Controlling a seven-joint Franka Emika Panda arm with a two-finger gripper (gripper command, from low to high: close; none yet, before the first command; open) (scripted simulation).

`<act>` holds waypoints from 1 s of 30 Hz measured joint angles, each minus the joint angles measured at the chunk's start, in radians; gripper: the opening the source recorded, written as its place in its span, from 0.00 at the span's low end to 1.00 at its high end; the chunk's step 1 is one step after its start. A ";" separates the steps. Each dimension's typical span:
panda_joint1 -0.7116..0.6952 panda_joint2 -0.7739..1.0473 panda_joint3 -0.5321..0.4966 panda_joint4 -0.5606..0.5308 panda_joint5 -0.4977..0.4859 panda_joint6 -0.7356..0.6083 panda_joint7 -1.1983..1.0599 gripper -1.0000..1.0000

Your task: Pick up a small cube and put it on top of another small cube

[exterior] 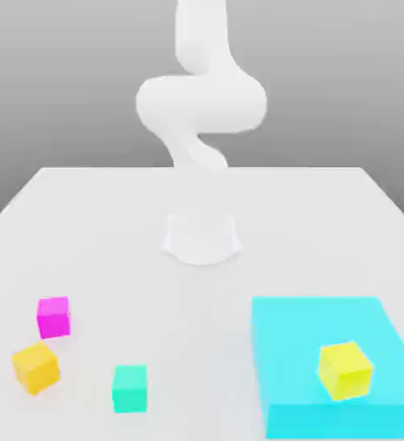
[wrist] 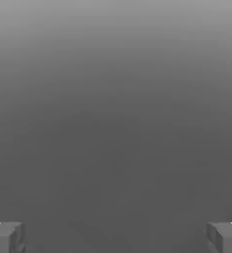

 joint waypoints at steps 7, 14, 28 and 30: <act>-0.062 0.259 -0.079 -0.057 0.020 0.113 0.032 0.50; -0.123 0.512 -0.159 -0.113 0.055 0.223 0.051 0.50; -0.302 1.025 -0.194 -0.184 0.203 0.470 0.018 0.50; -0.337 1.097 -0.153 -0.169 0.240 0.525 -0.010 0.50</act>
